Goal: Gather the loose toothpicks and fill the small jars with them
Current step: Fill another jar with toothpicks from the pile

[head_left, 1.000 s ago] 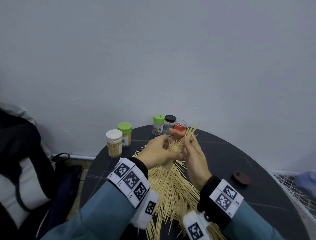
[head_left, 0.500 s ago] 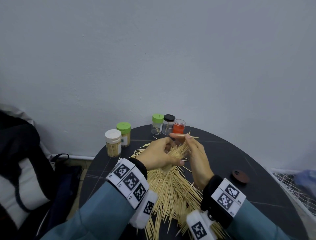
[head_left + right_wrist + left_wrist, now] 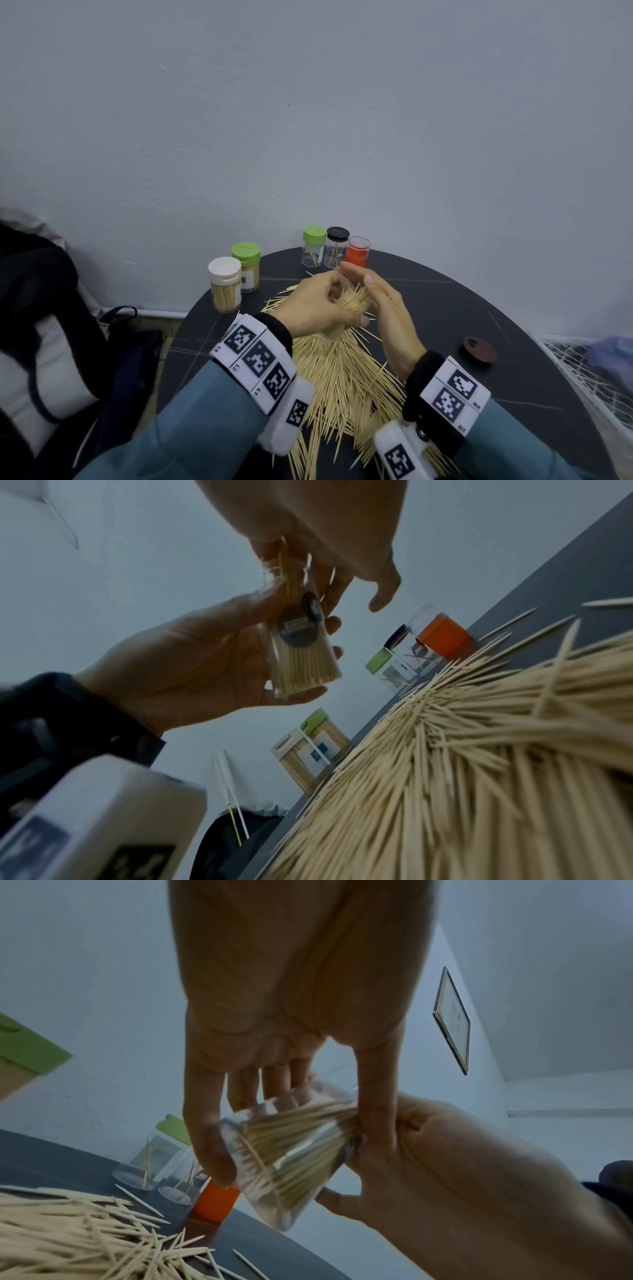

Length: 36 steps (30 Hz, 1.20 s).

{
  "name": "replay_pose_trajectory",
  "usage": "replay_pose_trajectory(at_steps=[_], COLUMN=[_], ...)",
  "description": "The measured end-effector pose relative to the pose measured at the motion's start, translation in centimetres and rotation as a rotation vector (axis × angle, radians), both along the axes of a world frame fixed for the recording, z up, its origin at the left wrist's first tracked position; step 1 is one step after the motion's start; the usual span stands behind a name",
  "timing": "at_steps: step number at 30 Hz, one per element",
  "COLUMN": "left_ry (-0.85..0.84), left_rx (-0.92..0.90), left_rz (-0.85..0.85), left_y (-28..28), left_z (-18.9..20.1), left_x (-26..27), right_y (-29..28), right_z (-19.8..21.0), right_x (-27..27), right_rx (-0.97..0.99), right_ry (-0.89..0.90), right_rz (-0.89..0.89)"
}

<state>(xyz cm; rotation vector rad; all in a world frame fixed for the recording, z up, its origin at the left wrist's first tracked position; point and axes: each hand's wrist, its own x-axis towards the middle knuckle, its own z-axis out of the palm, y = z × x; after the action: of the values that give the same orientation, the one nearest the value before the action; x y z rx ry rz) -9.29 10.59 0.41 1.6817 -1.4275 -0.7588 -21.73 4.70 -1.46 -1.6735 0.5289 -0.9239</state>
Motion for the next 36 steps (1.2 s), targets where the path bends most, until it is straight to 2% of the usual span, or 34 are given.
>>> replay_pose_trajectory(at_steps=[4, 9, 15, 19, 28, 36], left_ry=[-0.012, -0.015, -0.004, 0.016, -0.068, -0.125], left_rx=[0.001, -0.031, -0.026, -0.042, -0.104, -0.087], left_rz=[0.011, 0.021, 0.022, 0.026, 0.019, 0.007], left_y=[-0.1, -0.1, -0.2, -0.3, -0.6, -1.0], left_z=[-0.1, -0.1, -0.1, 0.0, 0.2, 0.4], left_x=[0.2, 0.2, 0.2, 0.2, 0.4, 0.9], right_y=[-0.4, 0.0, -1.1, -1.1, -2.7, -3.7], right_z=[0.5, 0.4, 0.5, -0.1, 0.1, -0.2], right_x=[-0.1, 0.1, -0.6, -0.7, -0.3, -0.2], right_rx=[0.055, 0.079, 0.166, 0.153, 0.161, 0.147], right_ry=[-0.009, 0.176, 0.135, 0.212, 0.259, 0.283], right_rz=[-0.013, 0.04, 0.045, 0.094, 0.098, 0.115])
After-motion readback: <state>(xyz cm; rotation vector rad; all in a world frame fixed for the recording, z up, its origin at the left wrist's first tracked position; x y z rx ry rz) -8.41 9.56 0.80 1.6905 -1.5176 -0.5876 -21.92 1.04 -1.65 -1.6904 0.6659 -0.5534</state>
